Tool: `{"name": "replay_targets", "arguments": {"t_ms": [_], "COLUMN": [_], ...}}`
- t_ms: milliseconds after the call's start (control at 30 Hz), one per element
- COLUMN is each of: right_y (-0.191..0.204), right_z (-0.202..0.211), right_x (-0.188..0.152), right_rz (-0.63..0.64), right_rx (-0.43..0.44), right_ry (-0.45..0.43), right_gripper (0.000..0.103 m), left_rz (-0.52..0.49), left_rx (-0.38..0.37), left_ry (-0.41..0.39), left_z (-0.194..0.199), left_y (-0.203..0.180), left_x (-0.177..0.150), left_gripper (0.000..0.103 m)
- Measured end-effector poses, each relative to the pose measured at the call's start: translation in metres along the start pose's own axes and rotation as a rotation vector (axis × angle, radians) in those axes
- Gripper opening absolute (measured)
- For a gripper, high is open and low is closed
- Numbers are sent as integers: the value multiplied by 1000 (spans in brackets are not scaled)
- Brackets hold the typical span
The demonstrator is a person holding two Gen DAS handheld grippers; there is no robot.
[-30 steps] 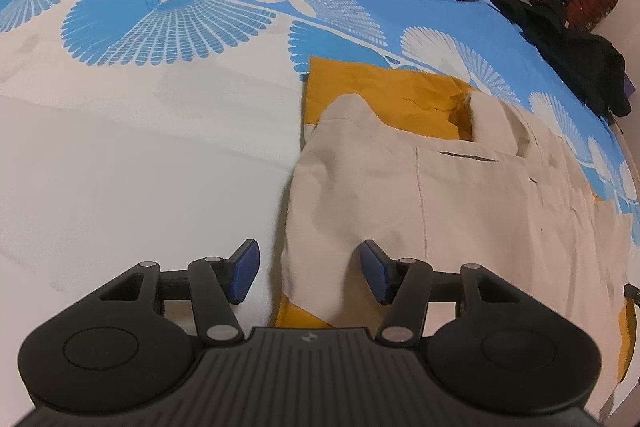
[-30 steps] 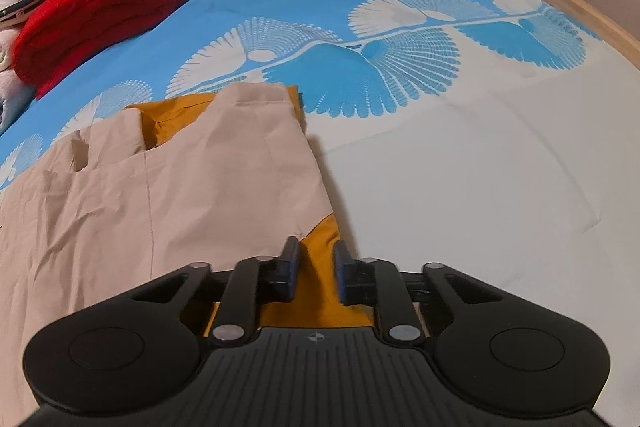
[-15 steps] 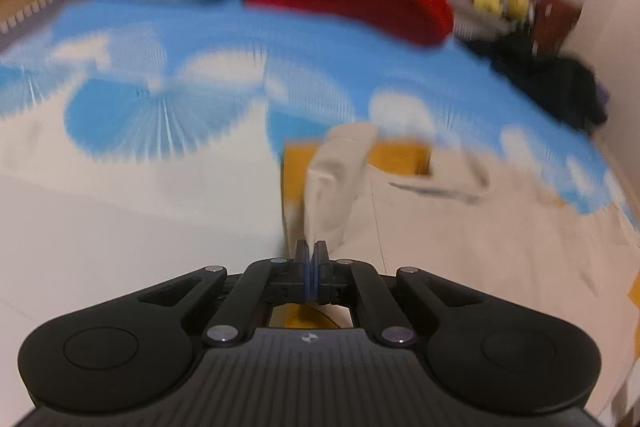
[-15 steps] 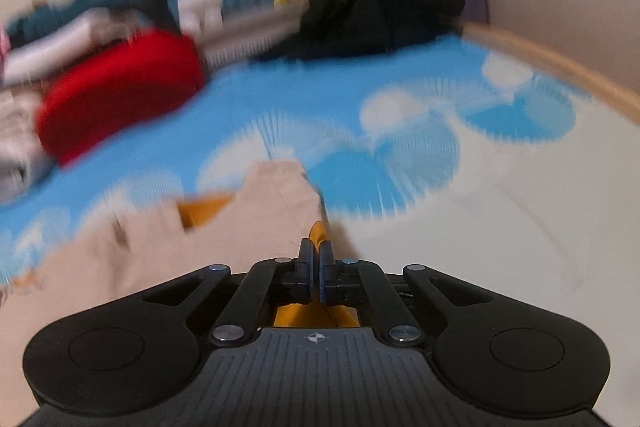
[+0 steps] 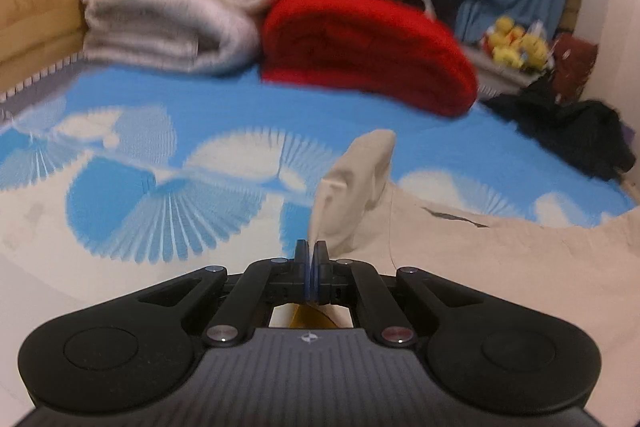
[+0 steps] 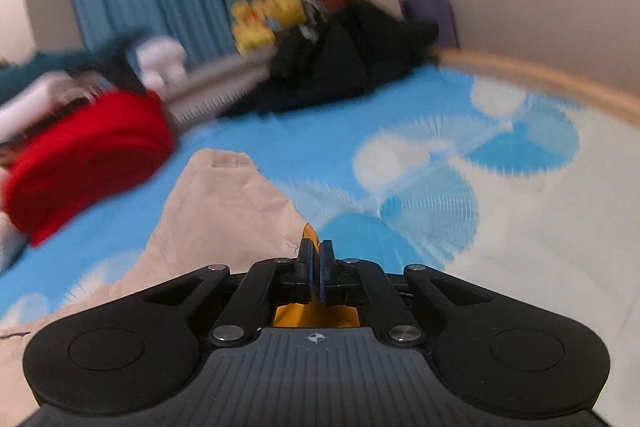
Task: Fold large clothes
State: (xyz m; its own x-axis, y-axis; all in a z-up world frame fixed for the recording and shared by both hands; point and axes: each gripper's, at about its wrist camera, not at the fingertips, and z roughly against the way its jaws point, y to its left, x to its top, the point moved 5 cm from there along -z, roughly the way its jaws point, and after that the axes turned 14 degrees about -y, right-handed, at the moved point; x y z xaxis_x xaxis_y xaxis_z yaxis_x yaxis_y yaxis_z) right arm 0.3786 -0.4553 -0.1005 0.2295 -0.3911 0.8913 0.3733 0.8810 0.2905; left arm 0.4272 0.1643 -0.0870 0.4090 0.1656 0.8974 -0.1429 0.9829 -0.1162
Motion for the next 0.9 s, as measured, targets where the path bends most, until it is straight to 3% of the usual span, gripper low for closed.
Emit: {"name": "replay_targets", "arguments": {"t_ms": [33,67,133,167,200,267,433,500,567,633,700,767,833,900], "right_y": [-1,-4,-13,-20,-25,-37,-59,-58,-55,-51,-48,-45,-43,-45], "right_z": [-9,-17,-22,-24,-23,-17,0,5,10,14,16,17,18,20], "right_x": [-9,-18,-31,-37,-40,-42,-60,-67,-71,-75,-78,-80,-78,-73], "right_rz": [11,31,61,51,34,2,-30,-12,8,21,30,42,54,-18], "right_rx": [-21,-52,-108,-105,-95,-72,49,96,128,136,141,137,136,147], "right_ry": [48,89,144,196,234,283,439,477,494,505,500,491,474,467], "right_gripper": [7,13,26,33,35,46,54,54,54,53,46,36,26,16], "left_rz": [5,8,1,11,40,130,289,294,353,383,345,356,353,332], "left_rx": [-1,-1,-7,-14,-32,-98,-219,-248,-292,-279,-285,-294,-311,-332], "left_ry": [63,117,182,191,204,259,436,423,432,426,412,404,378,330], "left_z": [-12,-20,-25,-23,-21,-17,-20,-21,-26,-30,-33,-31,-26,-15], "left_y": [1,4,12,15,21,32,52,47,41,34,24,21,22,24], "left_x": [-9,-18,-27,-29,-30,-38,-77,-82,-87,-92,-91,-91,-82,-65], "left_gripper": [5,13,36,61,77,82,77,72,58,54,32,17,10,6]}}
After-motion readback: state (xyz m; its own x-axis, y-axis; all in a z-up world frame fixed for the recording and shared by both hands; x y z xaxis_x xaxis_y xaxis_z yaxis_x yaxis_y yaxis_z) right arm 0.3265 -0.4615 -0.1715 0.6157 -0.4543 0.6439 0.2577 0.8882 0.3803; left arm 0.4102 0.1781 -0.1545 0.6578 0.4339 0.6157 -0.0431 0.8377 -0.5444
